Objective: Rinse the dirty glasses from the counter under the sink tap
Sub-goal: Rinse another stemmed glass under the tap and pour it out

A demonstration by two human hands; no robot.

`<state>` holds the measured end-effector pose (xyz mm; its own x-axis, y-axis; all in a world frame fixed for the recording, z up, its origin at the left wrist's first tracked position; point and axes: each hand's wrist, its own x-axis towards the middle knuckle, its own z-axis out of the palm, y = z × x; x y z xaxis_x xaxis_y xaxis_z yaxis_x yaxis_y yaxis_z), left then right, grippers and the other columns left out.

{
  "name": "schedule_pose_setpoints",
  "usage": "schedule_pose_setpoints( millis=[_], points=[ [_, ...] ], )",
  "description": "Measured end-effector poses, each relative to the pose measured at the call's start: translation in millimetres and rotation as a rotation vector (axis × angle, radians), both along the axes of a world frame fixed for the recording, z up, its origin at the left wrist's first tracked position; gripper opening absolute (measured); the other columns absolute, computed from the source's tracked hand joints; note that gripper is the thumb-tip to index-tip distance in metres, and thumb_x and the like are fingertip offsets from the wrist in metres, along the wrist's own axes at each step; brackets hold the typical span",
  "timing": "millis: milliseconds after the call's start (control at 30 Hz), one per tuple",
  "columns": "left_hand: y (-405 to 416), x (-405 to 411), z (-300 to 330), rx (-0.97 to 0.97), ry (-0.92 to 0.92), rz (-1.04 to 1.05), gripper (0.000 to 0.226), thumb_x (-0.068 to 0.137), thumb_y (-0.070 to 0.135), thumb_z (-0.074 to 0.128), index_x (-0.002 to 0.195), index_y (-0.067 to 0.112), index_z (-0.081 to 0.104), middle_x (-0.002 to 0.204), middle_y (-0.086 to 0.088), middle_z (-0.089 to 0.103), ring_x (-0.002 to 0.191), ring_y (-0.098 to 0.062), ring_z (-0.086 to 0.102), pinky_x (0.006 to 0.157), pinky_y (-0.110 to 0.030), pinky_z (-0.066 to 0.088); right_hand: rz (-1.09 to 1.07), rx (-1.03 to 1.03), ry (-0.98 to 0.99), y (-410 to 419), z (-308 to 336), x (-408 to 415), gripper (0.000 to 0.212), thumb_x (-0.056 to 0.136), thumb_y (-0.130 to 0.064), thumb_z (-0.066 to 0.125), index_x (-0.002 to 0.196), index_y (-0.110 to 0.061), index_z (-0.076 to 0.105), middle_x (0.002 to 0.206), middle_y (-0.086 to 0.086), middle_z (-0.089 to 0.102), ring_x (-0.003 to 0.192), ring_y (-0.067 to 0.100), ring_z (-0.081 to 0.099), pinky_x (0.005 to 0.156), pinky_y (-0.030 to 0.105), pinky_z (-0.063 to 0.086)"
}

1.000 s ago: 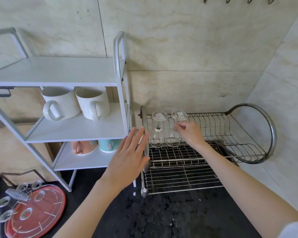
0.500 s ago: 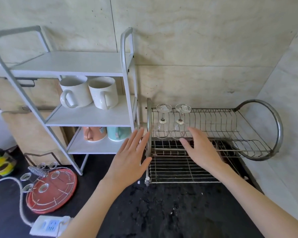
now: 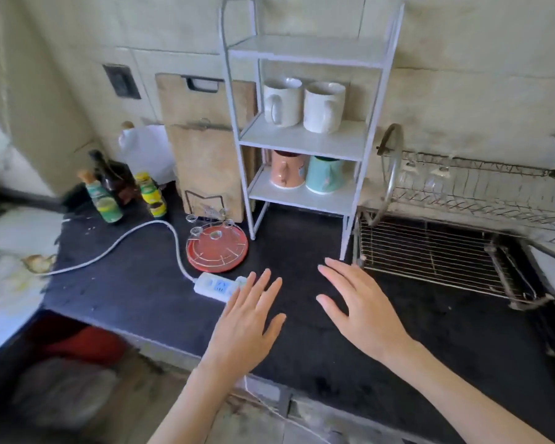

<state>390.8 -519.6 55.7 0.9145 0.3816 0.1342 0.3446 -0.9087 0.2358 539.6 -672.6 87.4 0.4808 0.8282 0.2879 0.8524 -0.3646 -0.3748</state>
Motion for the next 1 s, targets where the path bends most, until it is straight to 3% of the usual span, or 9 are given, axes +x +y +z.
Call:
schedule_pose_setpoints(
  millis=[267, 467, 600, 700, 800, 933, 1000],
  points=[
    [50, -212, 6, 0.004, 0.098, 0.346, 0.061, 0.096, 0.052, 0.015, 0.137, 0.018, 0.044, 0.142, -0.007, 0.046, 0.130, -0.031, 0.042, 0.098, -0.050, 0.043, 0.337, 0.010, 0.025, 92, -22, -160, 0.049, 0.090, -0.041, 0.044, 0.123, -0.009, 0.060, 0.126, 0.006, 0.059, 0.116, 0.017, 0.050, 0.095, 0.039, 0.049],
    [76, -319, 1, -0.076, 0.064, 0.681, 0.060, 0.095, 0.054, 0.015, 0.140, 0.022, 0.038, 0.146, -0.005, 0.040, 0.135, -0.029, 0.034, 0.105, -0.048, 0.033, 0.589, -0.031, 0.046, 186, -24, -246, 0.052, 0.092, -0.046, 0.037, 0.125, -0.012, 0.059, 0.128, 0.004, 0.059, 0.117, 0.016, 0.052, 0.103, 0.041, 0.042],
    [101, -364, -1, -0.120, 0.005, 0.895, 0.067, 0.087, 0.056, 0.013, 0.145, 0.025, 0.029, 0.153, -0.001, 0.025, 0.143, -0.024, 0.018, 0.114, -0.042, 0.019, 0.735, -0.078, 0.040, 253, -29, -292, 0.054, 0.090, -0.045, 0.038, 0.128, -0.012, 0.057, 0.131, 0.005, 0.058, 0.119, 0.020, 0.054, 0.105, 0.043, 0.038],
    [128, -391, -4, -0.124, -0.013, 1.006, 0.074, 0.082, 0.059, 0.004, 0.147, 0.027, 0.021, 0.156, 0.002, 0.016, 0.145, -0.019, 0.006, 0.116, -0.036, 0.010, 0.820, -0.109, 0.046, 307, -34, -318, 0.060, 0.089, -0.049, 0.032, 0.134, -0.014, 0.052, 0.137, 0.003, 0.052, 0.127, 0.020, 0.048, 0.110, 0.034, 0.028],
    [160, -413, -10, -0.122, -0.019, 1.109, 0.074, 0.082, 0.059, 0.004, 0.147, 0.027, 0.022, 0.155, 0.001, 0.018, 0.145, -0.019, 0.007, 0.115, -0.034, 0.009, 0.888, -0.110, 0.047, 364, -38, -336, 0.059, 0.092, -0.050, 0.034, 0.137, -0.015, 0.047, 0.141, 0.002, 0.047, 0.131, 0.019, 0.042, 0.110, 0.027, 0.020],
    [206, -425, -12, -0.181, 0.015, 1.219, 0.077, 0.080, 0.063, -0.001, 0.148, 0.029, 0.014, 0.157, 0.004, 0.010, 0.145, -0.017, 0.001, 0.117, -0.034, 0.008, 0.940, -0.180, 0.087, 432, -43, -346, 0.049, 0.096, -0.036, 0.047, 0.140, -0.015, 0.041, 0.144, 0.000, 0.042, 0.134, 0.016, 0.037, 0.112, 0.027, 0.023],
    [229, -423, -11, -0.234, -0.010, 1.254, 0.068, 0.088, 0.062, 0.010, 0.148, 0.030, 0.010, 0.157, 0.004, 0.006, 0.145, -0.016, -0.002, 0.117, -0.033, 0.005, 0.949, -0.203, 0.098, 462, -45, -349, 0.049, 0.096, -0.034, 0.049, 0.141, -0.016, 0.040, 0.144, 0.000, 0.042, 0.134, 0.016, 0.037, 0.112, 0.028, 0.024]
  ],
)
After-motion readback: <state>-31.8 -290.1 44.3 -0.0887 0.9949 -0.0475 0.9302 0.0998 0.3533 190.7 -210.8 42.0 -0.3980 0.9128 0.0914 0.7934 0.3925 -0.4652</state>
